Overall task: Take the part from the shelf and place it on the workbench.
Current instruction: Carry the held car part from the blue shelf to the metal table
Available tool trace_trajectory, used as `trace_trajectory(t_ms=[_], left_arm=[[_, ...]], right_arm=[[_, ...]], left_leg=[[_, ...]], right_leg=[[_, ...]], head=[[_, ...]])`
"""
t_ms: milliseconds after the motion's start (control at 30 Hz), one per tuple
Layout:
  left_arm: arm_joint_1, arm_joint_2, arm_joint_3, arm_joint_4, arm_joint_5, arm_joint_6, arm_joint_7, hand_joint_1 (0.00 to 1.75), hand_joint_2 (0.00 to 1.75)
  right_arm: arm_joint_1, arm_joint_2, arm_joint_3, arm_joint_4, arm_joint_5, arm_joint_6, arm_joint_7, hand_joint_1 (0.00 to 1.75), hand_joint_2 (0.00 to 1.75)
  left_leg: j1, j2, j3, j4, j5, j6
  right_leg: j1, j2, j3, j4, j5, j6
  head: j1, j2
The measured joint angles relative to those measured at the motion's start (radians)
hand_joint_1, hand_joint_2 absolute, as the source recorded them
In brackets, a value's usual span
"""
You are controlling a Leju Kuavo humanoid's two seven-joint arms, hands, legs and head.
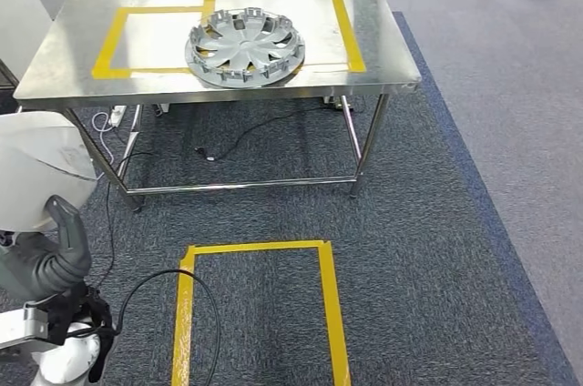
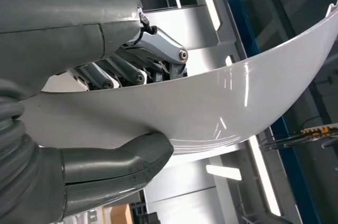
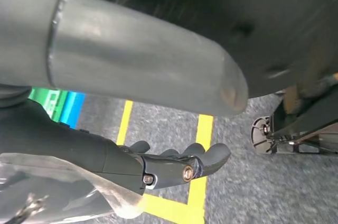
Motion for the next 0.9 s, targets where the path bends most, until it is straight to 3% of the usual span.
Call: trace_trajectory(t_ms=[33,67,100,167,200,233,367,433,500,533,567,600,700,767,900], left_arm=[[0.001,0.000,0.000,0.001,0.000,-0.004,0.001,1.75,1.75],[0.003,0.001,0.000,0.001,0.000,-0.008,0.002,1.75,1.75],[0.004,0.002,0.000,0.001,0.001,-0.014,0.003,1.75,1.75],[0.004,0.003,0.000,0.001,0.006,-0.025,0.004,1.75,1.75],[0.005,0.003,0.000,0.001,0.010,-0.029,0.005,1.75,1.75],[0.006,0.004,0.000,0.001,0.013,-0.032,0.005,1.75,1.75],[0.009,0.009,0.001,0.001,0.018,-0.037,0.005,1.75,1.75],[0.010,0.012,0.002,0.000,0.018,-0.037,0.005,1.75,1.75],[0.013,0.015,0.002,0.000,0.019,-0.039,0.005,1.75,1.75],[0.015,0.017,0.003,0.000,0.019,-0.040,0.005,1.75,1.75],[0.017,0.018,0.003,0.000,0.019,-0.041,0.005,1.75,1.75],[0.017,0.019,0.003,0.000,0.020,-0.041,0.005,1.75,1.75],[0.016,0.020,0.003,-0.001,0.020,-0.042,0.005,1.75,1.75],[0.016,0.021,0.004,-0.001,0.020,-0.044,0.005,1.75,1.75],[0.016,0.021,0.006,-0.003,0.021,-0.053,0.005,1.75,1.75]], right_arm=[[0.002,0.000,0.000,0.000,0.000,-0.005,-0.003,0.00,0.00],[0.003,0.000,0.000,0.000,-0.001,-0.010,-0.005,0.00,0.00],[0.004,0.000,0.000,0.000,0.000,-0.016,-0.008,0.00,0.00],[0.004,0.000,0.000,0.000,0.000,-0.024,-0.014,0.00,0.00],[0.003,0.000,0.000,0.000,0.001,-0.028,-0.017,0.00,0.00],[0.003,0.000,0.000,0.000,0.002,-0.032,-0.021,0.00,0.00],[0.003,0.000,0.000,0.000,0.006,-0.043,-0.035,0.00,0.00],[0.003,0.001,0.000,-0.001,0.006,-0.046,-0.039,0.00,0.00],[0.004,0.001,0.001,-0.001,0.008,-0.047,-0.041,0.00,0.00],[0.005,0.001,0.001,-0.001,0.009,-0.047,-0.042,0.00,0.00],[0.005,0.001,0.001,-0.001,0.010,-0.047,-0.042,0.00,0.00],[0.005,0.001,0.001,-0.001,0.010,-0.047,-0.043,0.00,0.00],[0.005,0.002,0.001,-0.001,0.010,-0.048,-0.044,0.00,0.00],[0.004,0.002,0.001,-0.001,0.011,-0.048,-0.045,0.00,0.00],[0.003,0.002,0.001,-0.001,0.012,-0.049,-0.048,0.00,0.00]], left_leg=[[-0.001,-0.006,0.001,0.000,-0.001,0.001],[-0.002,-0.012,0.001,0.001,-0.001,0.002],[-0.003,-0.017,0.002,0.002,-0.002,0.001],[-0.004,-0.026,0.004,0.003,-0.005,-0.003],[-0.006,-0.029,0.004,0.005,-0.007,-0.007],[-0.006,-0.031,0.003,0.006,-0.008,-0.011],[-0.003,-0.031,0.000,0.014,-0.016,-0.033],[-0.001,-0.024,-0.028,0.084,-0.059,-0.046],[0.003,-0.018,-0.088,0.216,-0.121,-0.057],[0.005,-0.018,-0.114,0.268,-0.136,-0.060],[0.006,-0.017,-0.124,0.286,-0.133,-0.062],[0.007,-0.017,-0.115,0.265,-0.111,-0.062],[0.006,-0.007,-0.024,0.072,-0.018,-0.055],[0.003,-0.003,0.002,0.013,-0.010,-0.044],[0.004,-0.008,0.009,0.001,-0.012,-0.015]], right_leg=[[0.000,0.003,-0.028,0.045,-0.008,0.000],[0.001,0.004,-0.038,0.051,0.006,-0.001],[0.001,0.005,-0.028,0.016,0.038,-0.004],[0.002,0.011,0.029,-0.123,0.112,-0.013],[0.003,0.015,0.057,-0.181,0.134,-0.017],[0.004,0.018,0.074,-0.215,0.142,-0.021],[0.005,0.016,0.088,-0.233,0.145,-0.038],[0.001,0.010,0.095,-0.239,0.146,-0.048],[0.001,0.004,0.098,-0.239,0.143,-0.053],[0.001,0.002,0.099,-0.239,0.142,-0.053],[0.001,0.000,0.100,-0.239,0.141,-0.053],[0.001,-0.001,0.102,-0.238,0.140,-0.052],[0.004,-0.001,0.110,-0.236,0.132,-0.042],[0.008,-0.001,0.110,-0.235,0.128,-0.032],[0.005,-0.003,0.099,-0.213,0.106,-0.008]], head=[[0.000,0.000],[0.000,0.000],[0.000,0.000],[0.000,0.000],[0.000,0.000],[0.000,0.000],[-0.002,0.000],[-0.007,0.000],[-0.010,0.000],[-0.010,0.000],[-0.011,0.000],[-0.011,0.000],[-0.011,0.000],[-0.011,0.000],[-0.007,0.000]])
